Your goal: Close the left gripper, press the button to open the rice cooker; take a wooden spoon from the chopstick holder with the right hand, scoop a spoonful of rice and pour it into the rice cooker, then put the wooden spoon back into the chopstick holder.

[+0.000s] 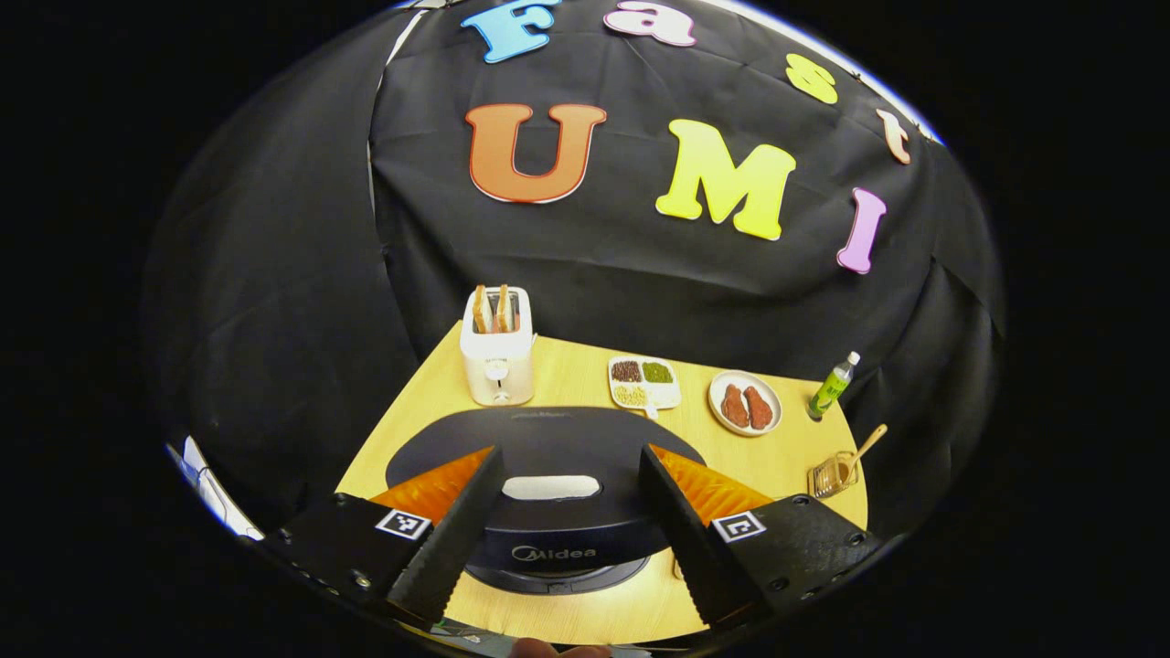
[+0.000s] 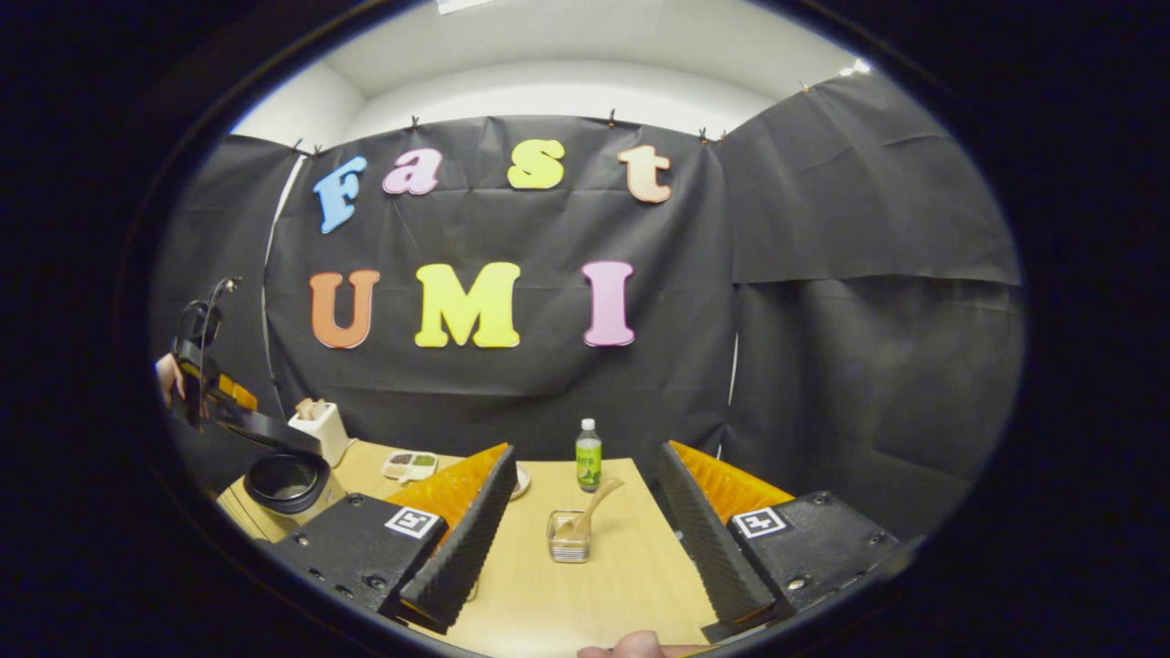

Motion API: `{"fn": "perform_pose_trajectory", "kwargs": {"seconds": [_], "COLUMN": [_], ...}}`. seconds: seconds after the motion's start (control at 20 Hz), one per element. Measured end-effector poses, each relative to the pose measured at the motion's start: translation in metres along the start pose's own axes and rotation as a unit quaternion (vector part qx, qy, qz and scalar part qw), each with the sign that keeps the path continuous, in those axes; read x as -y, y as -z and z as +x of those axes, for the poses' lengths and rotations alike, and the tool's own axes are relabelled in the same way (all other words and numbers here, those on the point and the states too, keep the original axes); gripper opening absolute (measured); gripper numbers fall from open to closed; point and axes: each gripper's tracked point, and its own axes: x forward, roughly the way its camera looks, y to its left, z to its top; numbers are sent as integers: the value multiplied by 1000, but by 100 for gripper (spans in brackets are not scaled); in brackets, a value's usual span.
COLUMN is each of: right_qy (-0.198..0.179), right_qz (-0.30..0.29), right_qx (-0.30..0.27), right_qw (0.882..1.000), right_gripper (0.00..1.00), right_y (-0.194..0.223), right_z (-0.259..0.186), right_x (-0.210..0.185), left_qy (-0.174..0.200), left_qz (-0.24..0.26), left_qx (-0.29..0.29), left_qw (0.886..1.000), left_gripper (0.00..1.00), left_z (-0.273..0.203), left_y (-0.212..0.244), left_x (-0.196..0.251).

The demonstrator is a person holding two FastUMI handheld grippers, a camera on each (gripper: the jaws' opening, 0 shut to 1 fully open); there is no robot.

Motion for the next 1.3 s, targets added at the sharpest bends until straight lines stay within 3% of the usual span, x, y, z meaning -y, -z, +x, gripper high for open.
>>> {"fn": "perform_pose_trajectory", "kwargs": {"seconds": [0.45, 0.8, 1.15, 1.3], "right_qy": [-16, -14, -16, -27], "right_qz": [7, 34, 50, 55], "right_qx": [-6, -18, -22, -18], "right_qw": [1000, 999, 998, 998], "right_gripper": [100, 100, 100, 100], "right_y": [3, 11, 16, 12], "right_z": [-2, -1, 5, 9], "right_x": [-12, -11, -18, -31], "left_qy": [-10, -14, -25, -40], "left_qz": [-52, -62, -60, -8], "left_qx": [-45, -93, -117, -122], "left_qw": [998, 994, 991, 992], "left_gripper": [97, 97, 95, 96], "left_z": [-3, 5, 7, 7], "left_y": [80, 124, 133, 139], "left_x": [-1, -8, -9, -9]}}
